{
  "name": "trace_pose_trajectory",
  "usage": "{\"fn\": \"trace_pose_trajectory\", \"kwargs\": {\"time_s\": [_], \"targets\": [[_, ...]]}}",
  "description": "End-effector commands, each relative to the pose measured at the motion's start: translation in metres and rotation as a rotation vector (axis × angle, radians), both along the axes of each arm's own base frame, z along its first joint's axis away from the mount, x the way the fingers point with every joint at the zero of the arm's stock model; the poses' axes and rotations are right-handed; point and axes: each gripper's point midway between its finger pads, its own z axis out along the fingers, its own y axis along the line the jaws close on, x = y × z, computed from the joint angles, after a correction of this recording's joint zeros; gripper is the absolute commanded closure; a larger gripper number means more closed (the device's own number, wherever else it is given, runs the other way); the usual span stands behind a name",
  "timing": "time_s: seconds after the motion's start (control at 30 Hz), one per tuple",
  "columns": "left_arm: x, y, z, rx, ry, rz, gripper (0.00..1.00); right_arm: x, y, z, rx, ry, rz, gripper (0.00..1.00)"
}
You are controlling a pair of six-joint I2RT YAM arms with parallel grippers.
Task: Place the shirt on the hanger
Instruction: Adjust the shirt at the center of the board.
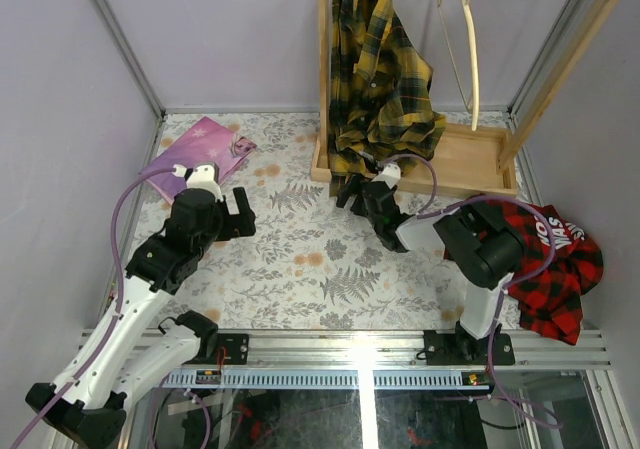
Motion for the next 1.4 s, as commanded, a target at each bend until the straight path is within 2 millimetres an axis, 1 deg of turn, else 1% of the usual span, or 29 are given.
{"fn": "trace_pose_trajectory", "kwargs": {"time_s": [0.0,0.1,0.17,0.2,0.27,0.3,0.37,0.47,0.5,0.6,0.73,0.8,0.83,0.87,0.93,1.03,1.13,1.23,1.27,1.3,1.37], "targets": [[0.006,0.003,0.004,0.007,-0.034,0.014,0.0,0.032,0.009,0.015,0.001,-0.064,-0.065,0.07],[0.005,0.003,0.005,0.005,-0.04,0.017,0.0,0.041,0.014,0.014,-0.018,-0.083,-0.058,0.1],[0.005,0.004,0.005,0.003,-0.044,0.018,0.0,0.046,0.016,0.017,-0.027,-0.103,-0.049,0.17],[0.005,0.003,0.004,0.005,-0.042,0.016,0.0,0.049,0.017,0.018,-0.031,-0.11,-0.044,0.23],[0.005,0.003,0.003,0.008,-0.039,0.016,0.0,0.054,0.016,0.022,-0.038,-0.121,-0.038,0.41],[0.006,0.003,0.003,0.009,-0.038,0.015,0.0,0.055,0.016,0.025,-0.045,-0.127,-0.034,0.48],[0.006,0.003,0.002,0.009,-0.036,0.015,0.0,0.054,0.014,0.033,-0.056,-0.139,-0.03,0.59],[0.006,0.003,0.002,0.009,-0.035,0.013,0.0,0.051,0.006,0.051,-0.072,-0.16,-0.046,0.83],[0.006,0.003,0.002,0.01,-0.034,0.013,0.0,0.052,0.003,0.062,-0.083,-0.181,-0.049,0.9],[0.006,0.002,0.001,0.011,-0.03,0.01,0.0,0.06,-0.001,0.081,-0.153,-0.215,-0.044,0.96],[0.006,0.002,0.001,0.011,-0.03,0.01,0.0,0.084,-0.004,0.096,-0.272,-0.243,-0.024,1.0],[0.006,0.002,0.002,0.011,-0.033,0.011,0.0,0.1,-0.006,0.101,-0.335,-0.254,-0.013,1.0],[0.006,0.003,0.002,0.01,-0.035,0.012,0.0,0.112,-0.005,0.108,-0.361,-0.264,-0.008,1.0],[0.006,0.003,0.002,0.009,-0.037,0.014,0.0,0.122,-0.006,0.107,-0.402,-0.255,0.005,1.0],[0.006,0.003,0.002,0.009,-0.035,0.014,0.0,0.139,-0.011,0.1,-0.485,-0.227,0.019,1.0],[0.006,0.003,0.002,0.009,-0.035,0.014,0.0,0.154,-0.024,0.086,-0.589,-0.184,0.029,1.0],[0.006,0.003,0.001,0.012,-0.032,0.013,0.0,0.157,-0.039,0.067,-0.658,-0.126,0.021,1.0],[0.007,0.002,0.001,0.011,-0.03,0.011,0.0,0.152,-0.052,0.053,-0.675,-0.075,0.021,1.0],[0.007,0.002,0.0,0.012,-0.029,0.01,0.0,0.149,-0.054,0.056,-0.669,-0.076,0.024,0.97],[0.007,0.002,0.0,0.012,-0.028,0.009,0.0,0.146,-0.057,0.06,-0.669,-0.085,0.022,0.89],[0.007,0.001,-0.001,0.013,-0.024,0.009,0.0,0.14,-0.062,0.075,-0.661,-0.117,0.011,0.66]]}}
